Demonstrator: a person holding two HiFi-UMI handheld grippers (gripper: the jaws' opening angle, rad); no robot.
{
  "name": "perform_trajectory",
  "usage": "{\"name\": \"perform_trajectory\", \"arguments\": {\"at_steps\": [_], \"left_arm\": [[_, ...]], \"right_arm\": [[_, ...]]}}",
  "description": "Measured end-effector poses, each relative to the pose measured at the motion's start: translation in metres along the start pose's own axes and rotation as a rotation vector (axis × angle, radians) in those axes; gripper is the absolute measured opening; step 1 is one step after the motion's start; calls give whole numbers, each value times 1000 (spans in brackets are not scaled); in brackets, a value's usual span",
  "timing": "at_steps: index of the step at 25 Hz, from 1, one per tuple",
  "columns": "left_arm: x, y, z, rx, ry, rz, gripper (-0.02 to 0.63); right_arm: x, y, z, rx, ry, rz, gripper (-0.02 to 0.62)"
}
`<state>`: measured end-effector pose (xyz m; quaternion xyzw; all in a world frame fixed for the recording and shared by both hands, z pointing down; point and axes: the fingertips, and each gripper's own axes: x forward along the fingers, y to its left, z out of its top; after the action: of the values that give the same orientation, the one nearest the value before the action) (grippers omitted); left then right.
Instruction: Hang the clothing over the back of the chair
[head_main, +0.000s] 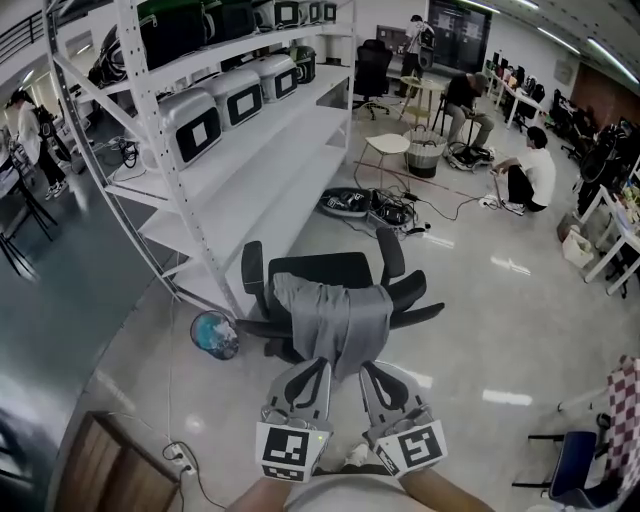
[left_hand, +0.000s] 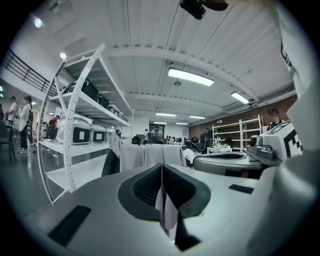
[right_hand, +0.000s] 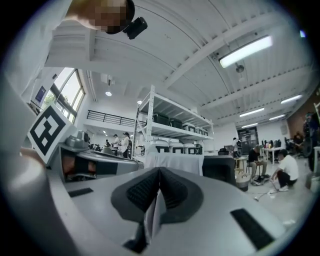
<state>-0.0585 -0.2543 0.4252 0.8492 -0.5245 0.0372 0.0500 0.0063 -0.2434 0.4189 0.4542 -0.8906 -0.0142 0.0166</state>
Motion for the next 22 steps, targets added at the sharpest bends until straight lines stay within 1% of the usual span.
{"name": "perform_trajectory", "arguments": {"at_steps": [6,10,12,15,22], "left_arm": [[2,-3,1,1,-13,12,14],[0,-11,-8,-28,4,-7,14],[-4,-14,-13,-41,12,-11,14],[-6,-20,-14,-30,16,-20,14],[-6,-18,-17,-35,17,-18,14]], "right_arm": [[4,7,0,-21,-7,-16,15],[-1,5,-2,-20,7,-22,15],[-3,5,-3,-18,8,-19,15],[-8,5,-5,-15,9,-13,15],[-8,9,-8,-12,19,6,15]]}}
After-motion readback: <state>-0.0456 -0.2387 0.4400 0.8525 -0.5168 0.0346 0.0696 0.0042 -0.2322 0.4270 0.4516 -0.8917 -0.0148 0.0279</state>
